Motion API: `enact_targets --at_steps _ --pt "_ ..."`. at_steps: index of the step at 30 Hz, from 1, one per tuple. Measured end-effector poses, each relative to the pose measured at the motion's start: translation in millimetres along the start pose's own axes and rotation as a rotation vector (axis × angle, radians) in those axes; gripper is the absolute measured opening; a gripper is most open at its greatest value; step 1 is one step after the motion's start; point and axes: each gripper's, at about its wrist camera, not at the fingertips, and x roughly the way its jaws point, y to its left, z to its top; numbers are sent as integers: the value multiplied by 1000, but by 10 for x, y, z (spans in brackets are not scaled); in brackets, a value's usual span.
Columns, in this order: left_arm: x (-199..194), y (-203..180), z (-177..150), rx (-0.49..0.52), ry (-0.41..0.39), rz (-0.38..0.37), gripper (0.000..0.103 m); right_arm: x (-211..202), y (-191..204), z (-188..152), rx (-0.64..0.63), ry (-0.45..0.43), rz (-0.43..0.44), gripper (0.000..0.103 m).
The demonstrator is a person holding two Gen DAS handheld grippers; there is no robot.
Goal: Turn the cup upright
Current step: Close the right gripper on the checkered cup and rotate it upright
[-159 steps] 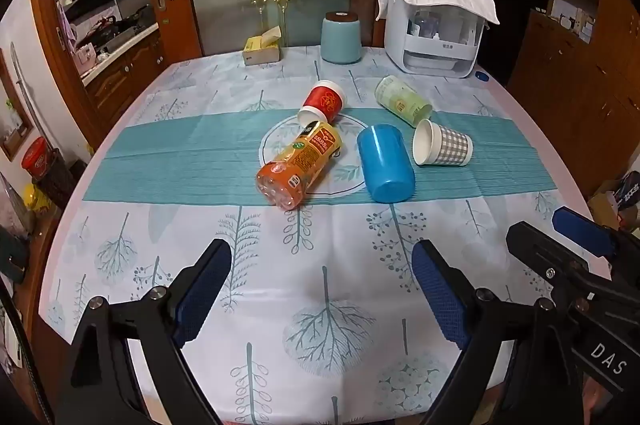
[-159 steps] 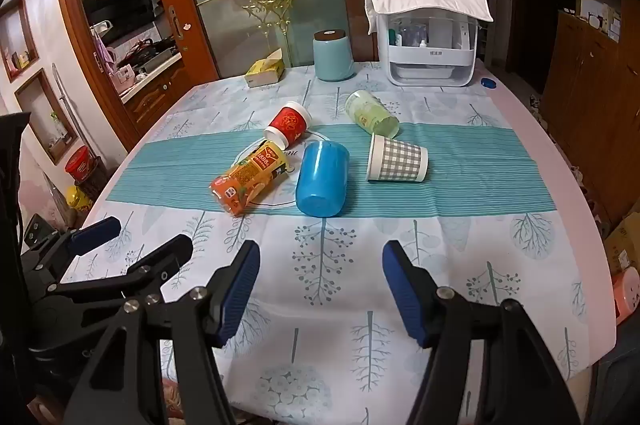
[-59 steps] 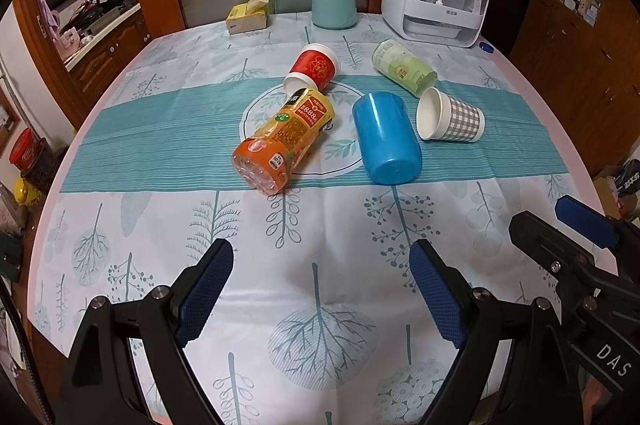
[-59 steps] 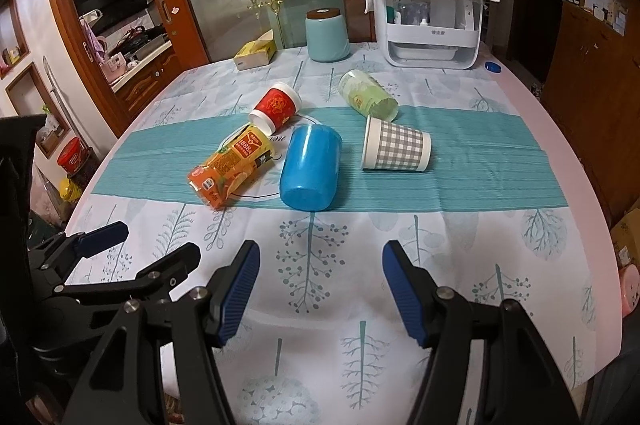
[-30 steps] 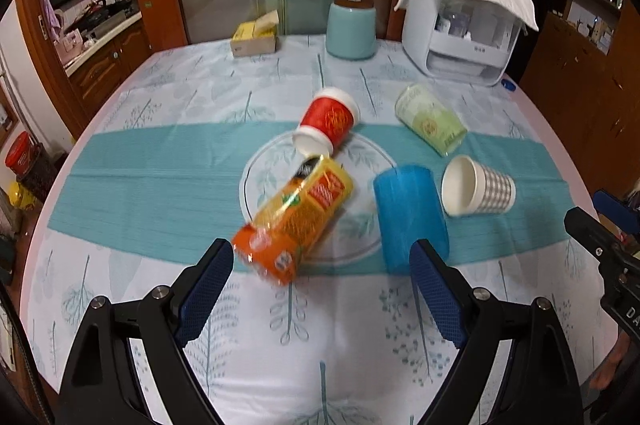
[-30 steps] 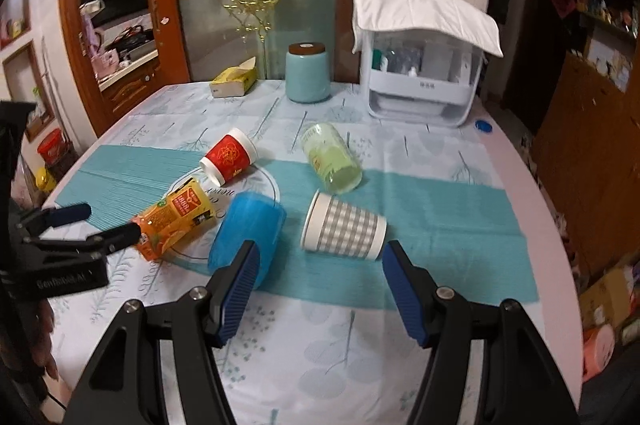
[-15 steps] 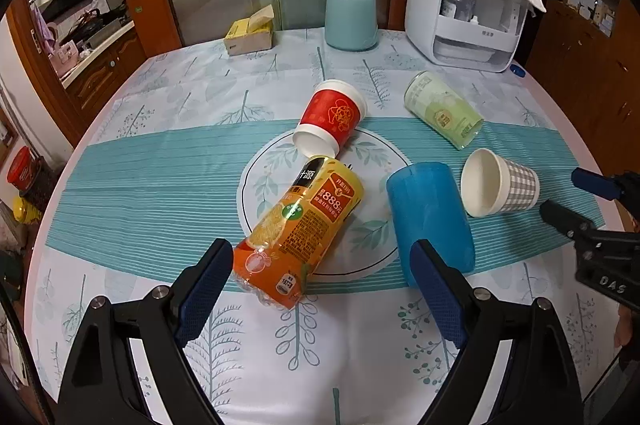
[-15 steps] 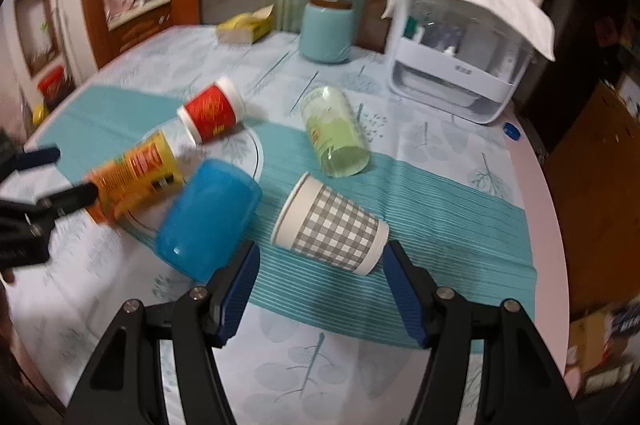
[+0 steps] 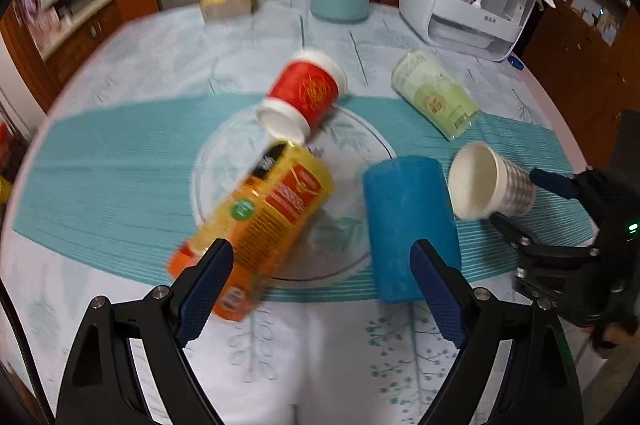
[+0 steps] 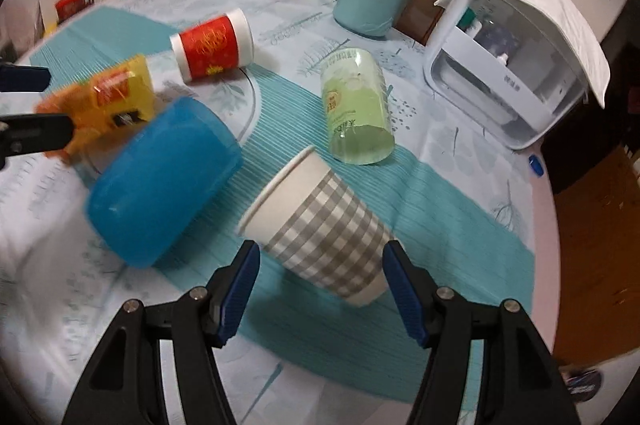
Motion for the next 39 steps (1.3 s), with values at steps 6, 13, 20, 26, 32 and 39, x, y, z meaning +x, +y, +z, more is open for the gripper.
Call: enact_targets --at_steps 6,13,20,26,32,39 --pt "84 -58 -17 24 -15 43 89 121 23 89 -44 -18 -62 65" --pt "90 -38 -7 9 -16 37 89 242 27 190 -91 15 -105 65" --pt "97 -35 -14 17 -7 56 89 251 -109 248 7 20 -54 59" --pt "52 -24 -51 8 -8 51 89 152 -292 198 184 43 105 52" --pt "-62 -36 -118 16 -24 53 89 -11 -332 39 350 66 211 52" --pt "-205 -6 -264 25 -23 62 89 -407 -304 -226 574 63 327 19"
